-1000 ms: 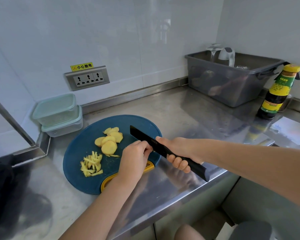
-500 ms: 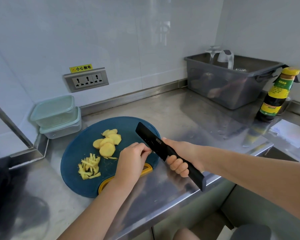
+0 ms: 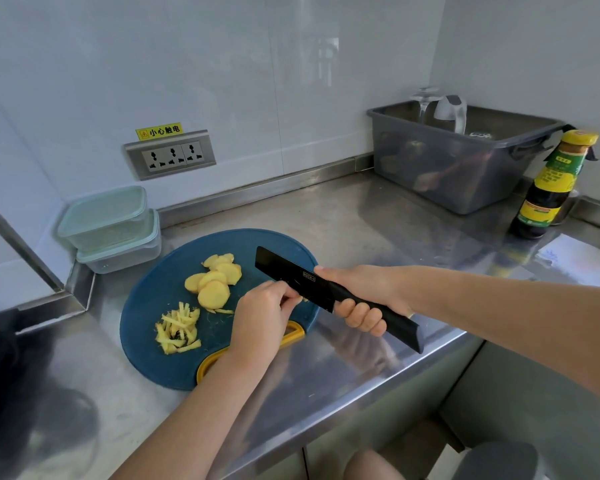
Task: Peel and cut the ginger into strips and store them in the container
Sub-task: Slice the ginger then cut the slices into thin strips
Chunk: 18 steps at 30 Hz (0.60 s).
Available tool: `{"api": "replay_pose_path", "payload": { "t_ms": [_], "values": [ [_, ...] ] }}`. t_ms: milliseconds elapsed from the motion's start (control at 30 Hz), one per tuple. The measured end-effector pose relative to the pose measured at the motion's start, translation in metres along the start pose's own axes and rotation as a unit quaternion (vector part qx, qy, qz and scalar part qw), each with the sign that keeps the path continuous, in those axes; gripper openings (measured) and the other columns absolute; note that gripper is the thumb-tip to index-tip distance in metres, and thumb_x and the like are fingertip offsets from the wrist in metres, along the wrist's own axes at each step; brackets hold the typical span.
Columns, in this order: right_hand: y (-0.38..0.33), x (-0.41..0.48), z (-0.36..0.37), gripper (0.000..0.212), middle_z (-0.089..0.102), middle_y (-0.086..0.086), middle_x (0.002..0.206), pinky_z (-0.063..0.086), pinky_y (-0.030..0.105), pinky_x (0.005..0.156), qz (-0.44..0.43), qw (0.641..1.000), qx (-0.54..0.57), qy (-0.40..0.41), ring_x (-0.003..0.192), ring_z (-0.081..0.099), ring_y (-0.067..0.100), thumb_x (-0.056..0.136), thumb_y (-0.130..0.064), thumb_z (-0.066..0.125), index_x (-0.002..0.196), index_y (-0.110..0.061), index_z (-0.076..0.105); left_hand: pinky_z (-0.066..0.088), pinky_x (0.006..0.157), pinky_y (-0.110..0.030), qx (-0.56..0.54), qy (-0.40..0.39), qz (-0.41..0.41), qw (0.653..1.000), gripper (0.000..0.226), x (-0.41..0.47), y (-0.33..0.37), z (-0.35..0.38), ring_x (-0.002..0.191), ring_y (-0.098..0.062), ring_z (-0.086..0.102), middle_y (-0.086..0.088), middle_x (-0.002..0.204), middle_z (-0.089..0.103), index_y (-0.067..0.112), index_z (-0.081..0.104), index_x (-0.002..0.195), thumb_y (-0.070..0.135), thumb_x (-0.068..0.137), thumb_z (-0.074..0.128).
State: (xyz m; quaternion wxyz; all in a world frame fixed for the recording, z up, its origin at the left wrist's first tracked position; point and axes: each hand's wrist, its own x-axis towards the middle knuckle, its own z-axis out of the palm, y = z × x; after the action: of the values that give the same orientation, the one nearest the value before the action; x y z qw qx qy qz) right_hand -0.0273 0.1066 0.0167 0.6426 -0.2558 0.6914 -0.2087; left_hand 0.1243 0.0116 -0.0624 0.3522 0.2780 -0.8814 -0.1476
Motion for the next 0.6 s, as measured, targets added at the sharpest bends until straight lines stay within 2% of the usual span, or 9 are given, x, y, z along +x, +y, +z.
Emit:
{"api": "replay_pose_path", "payload": {
  "t_ms": [333,433,600],
  "values": [
    [0.0001,0.0048,0.0021,0.070,0.029,-0.005,0.040,0.024,0.015,0.033,0.019,1.000,0.022,-0.008,0.029,0.026,0.008,0.088,-0.077,0.028,0.048,-0.020,0.034,0.049,0.063,-0.021,-0.001,-0.007,-0.007,1.000,0.009,0.0014,0.0024,-0.0027,0.068,-0.014,0.066,-0.001,0.076,0.072,0.010,0.074,0.082,0.010,0.074,0.078],
    [-0.0017,0.0040,0.0024,0.070,0.029,-0.005,0.040,0.023,0.015,0.033,0.021,1.000,0.011,-0.002,0.029,0.025,0.008,0.088,-0.078,0.028,0.048,-0.020,0.033,0.054,0.069,-0.028,-0.010,-0.017,-0.017,1.000,0.008,0.0038,0.0018,-0.0049,0.072,-0.014,0.067,-0.001,0.081,0.073,0.010,0.075,0.085,0.011,0.077,0.076],
    [-0.0042,0.0038,0.0050,0.069,0.030,-0.005,0.042,0.025,0.015,0.033,0.028,0.999,-0.019,0.029,0.030,0.025,0.009,0.087,-0.078,0.030,0.050,-0.020,0.033,0.051,0.076,-0.024,0.014,-0.038,-0.040,0.998,0.012,0.0048,0.0047,-0.0051,0.082,-0.014,0.066,0.000,0.091,0.073,0.014,0.074,0.095,0.017,0.085,0.068]
  ]
}}
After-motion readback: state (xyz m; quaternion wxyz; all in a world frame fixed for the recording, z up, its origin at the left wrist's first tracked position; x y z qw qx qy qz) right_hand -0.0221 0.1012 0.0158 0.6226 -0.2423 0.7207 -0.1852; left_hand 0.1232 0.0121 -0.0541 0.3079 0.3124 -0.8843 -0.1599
